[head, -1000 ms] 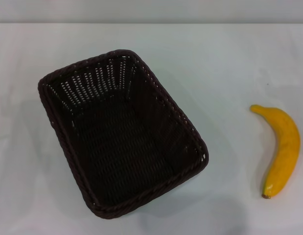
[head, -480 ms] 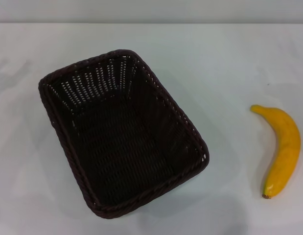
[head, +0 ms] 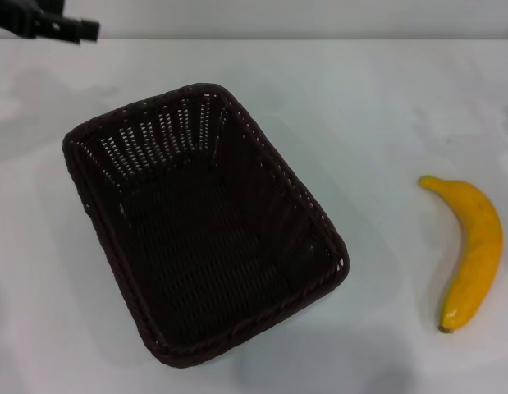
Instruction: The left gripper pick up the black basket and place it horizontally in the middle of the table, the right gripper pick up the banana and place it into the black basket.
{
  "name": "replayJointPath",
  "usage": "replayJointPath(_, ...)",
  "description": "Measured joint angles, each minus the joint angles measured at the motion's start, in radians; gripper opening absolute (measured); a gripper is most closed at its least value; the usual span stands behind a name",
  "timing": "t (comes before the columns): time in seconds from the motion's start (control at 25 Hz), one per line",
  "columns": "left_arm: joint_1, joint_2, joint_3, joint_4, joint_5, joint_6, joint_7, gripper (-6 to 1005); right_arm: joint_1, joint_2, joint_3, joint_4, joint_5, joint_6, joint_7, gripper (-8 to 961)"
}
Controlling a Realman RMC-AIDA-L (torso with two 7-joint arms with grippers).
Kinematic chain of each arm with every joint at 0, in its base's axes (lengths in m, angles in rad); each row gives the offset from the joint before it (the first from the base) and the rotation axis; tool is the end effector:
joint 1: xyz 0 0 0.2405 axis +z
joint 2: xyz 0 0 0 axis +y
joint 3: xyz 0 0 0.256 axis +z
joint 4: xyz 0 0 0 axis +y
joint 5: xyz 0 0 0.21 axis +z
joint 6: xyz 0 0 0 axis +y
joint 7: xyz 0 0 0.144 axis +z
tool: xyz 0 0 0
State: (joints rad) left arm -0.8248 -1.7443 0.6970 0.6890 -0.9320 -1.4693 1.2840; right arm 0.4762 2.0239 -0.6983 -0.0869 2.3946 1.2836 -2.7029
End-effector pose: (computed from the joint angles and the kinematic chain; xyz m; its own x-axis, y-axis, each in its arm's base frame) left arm -0.2206 0.4413 0.1423 0.8398 0.4552 0.2958 0.5401 -0.7560 -0.3698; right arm 0.3412 0.3456 0.0532 0.6403 0.1596 -0.7514 -0.7381 -0.1430 -0.6594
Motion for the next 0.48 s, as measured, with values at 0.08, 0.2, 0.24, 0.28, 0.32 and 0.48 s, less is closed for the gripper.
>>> replayJointPath(0.08,-0.04,-0.008,0.022,-0.005,0.057,-0.014,0.047,884,0.009,0.001,-0.001,0.007,-0.001,0.001,0.0,823)
replayJointPath(0.2,-0.097,-0.048,0.072,-0.012,0.139,0.012,0.098,884,0.005,0.001,0.002,0.01,-0.001,0.005,0.0,824)
replayJointPath(0.24,-0.106,-0.062,0.082,-0.013,0.158,0.024,0.102,883,0.004,0.001,0.003,0.01,-0.001,0.006,0.0,824)
replayJointPath(0.28,-0.112,-0.075,0.091,-0.015,0.172,0.034,0.106,883,0.004,0.001,0.002,0.013,-0.001,0.009,0.0,824)
replayJointPath(0.32,-0.115,-0.088,0.098,-0.017,0.184,0.043,0.11,883,0.004,0.001,0.002,0.013,-0.001,0.009,0.0,824)
replayJointPath(0.48,-0.118,-0.139,0.129,-0.034,0.223,0.101,0.113,883,0.004,0.001,0.006,0.024,0.0,0.019,0.0,824)
